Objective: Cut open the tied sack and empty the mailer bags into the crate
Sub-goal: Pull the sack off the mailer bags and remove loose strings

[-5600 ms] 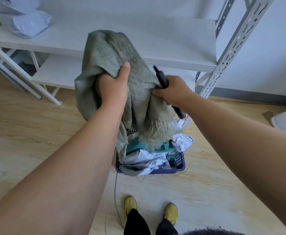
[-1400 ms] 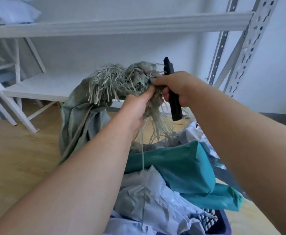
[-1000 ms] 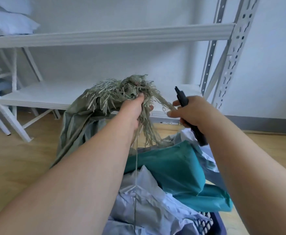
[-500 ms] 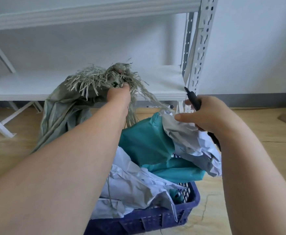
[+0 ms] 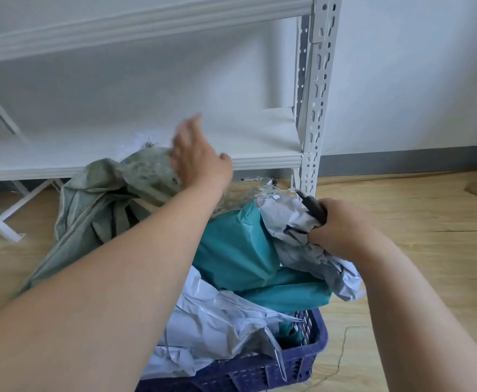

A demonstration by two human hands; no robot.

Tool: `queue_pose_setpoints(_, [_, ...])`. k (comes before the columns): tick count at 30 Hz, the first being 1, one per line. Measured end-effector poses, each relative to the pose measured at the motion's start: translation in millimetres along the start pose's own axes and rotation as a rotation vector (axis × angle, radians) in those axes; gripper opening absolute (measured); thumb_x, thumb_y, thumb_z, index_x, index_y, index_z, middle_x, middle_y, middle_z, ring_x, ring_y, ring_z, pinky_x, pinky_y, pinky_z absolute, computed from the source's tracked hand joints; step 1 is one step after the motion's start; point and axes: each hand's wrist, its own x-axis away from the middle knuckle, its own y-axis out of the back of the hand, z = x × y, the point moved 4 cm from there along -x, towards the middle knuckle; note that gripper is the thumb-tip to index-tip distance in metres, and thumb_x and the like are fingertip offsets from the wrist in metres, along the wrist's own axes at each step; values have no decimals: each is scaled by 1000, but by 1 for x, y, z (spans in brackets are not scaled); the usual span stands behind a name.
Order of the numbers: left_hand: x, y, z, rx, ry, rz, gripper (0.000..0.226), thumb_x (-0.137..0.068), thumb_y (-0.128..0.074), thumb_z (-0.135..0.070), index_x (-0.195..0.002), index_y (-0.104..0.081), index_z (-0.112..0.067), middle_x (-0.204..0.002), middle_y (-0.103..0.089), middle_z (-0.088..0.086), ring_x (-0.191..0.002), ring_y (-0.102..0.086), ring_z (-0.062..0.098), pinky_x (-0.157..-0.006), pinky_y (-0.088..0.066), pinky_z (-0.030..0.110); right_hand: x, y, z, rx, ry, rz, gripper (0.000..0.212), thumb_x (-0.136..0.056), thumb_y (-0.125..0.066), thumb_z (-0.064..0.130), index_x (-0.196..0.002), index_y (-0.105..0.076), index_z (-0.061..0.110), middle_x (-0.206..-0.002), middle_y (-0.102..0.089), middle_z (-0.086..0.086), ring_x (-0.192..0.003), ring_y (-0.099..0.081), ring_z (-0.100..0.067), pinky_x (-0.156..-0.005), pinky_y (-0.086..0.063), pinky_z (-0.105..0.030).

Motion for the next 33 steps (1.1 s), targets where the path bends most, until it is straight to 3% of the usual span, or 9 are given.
queue_pose_setpoints(2, [5,-21,-18,-72,-277,395,67,-87,-63,-28,-146,-30,-31,-153,-31,-1,-139,-29,25,-114,-23,41,0,-2,-2,10,10,15,25,-72,-55,6,-69,-47,29,-66,-55,0,-58,-52,-16,-47,-36,-26])
queue_pose_setpoints(6, [20,-57,-12,-233,-243,1026,84,-90,-59,-47,-153,-7,-25,-158,-23,1,-141,-29,24,-114,-24,35,2,-6,-4,52,37,43,29,-74,-54,6,-65,-43,30,-65,-54,2,-57,-50,-13,-45,-31,-26])
queue_pose_setpoints(10, [19,-74,1,-263,-191,1094,91,-89,-55,-54,-153,1,-21,-159,-19,2,-143,-25,23,-117,-21,38,4,-10,-8,26,69,73,34,-73,-55,4,-65,-43,35,-64,-54,5,-58,-50,-12,-46,-32,-25])
queue_pose_setpoints(13, [21,-78,-5,-344,-270,1096,80,-89,-56,-53,-151,-21,-15,-154,-31,5,-137,-37,24,-112,-29,35,3,-12,-11,0,77,74,39,-73,-53,3,-64,-42,39,-64,-53,6,-59,-49,-10,-46,-31,-25])
queue_pose_setpoints(16, [19,-73,-11,-494,-369,1102,53,-88,-53,-58,-111,-63,-12,-114,-66,8,-88,-62,18,-77,-46,30,0,-19,-13,-22,87,75,37,-72,-52,1,-66,-43,36,-63,-52,6,-58,-48,-10,-46,-31,-25])
queue_pose_setpoints(19, [4,-53,-17,-285,-292,1032,39,-90,-54,-53,-84,-72,-19,-59,-56,-1,-48,-46,15,-56,-41,23,-6,-29,-12,-35,82,63,30,-70,-49,0,-79,-54,28,-65,-55,5,-60,-51,-13,-48,-34,-26])
queue_pose_setpoints(25, [-53,15,-30,926,109,407,35,-102,-41,-28,-78,-59,-11,-52,-35,-4,-40,-31,9,-50,-37,22,-16,-55,-5,-46,55,97,35,-67,-46,1,-87,-54,28,-69,-58,3,-65,-56,-20,-56,-47,-31])
queue_pose_setpoints(30, [-81,71,-8,945,48,-261,29,-102,-38,-21,-79,-56,-21,-73,-58,-1,-50,-51,10,-56,-41,24,-16,-68,0,-45,-8,96,18,-68,-49,16,-76,-43,31,-74,-58,0,-71,-54,-28,-61,-47,-33])
queue_pose_setpoints(33, [-81,69,-5,769,8,-60,21,-99,-46,-25,-79,-52,-24,-77,-63,-4,-45,-50,8,-47,-35,20,-13,-64,7,-95,20,133,16,-75,-60,29,-76,-44,28,-69,-56,3,-59,-50,-12,-45,-32,-25])
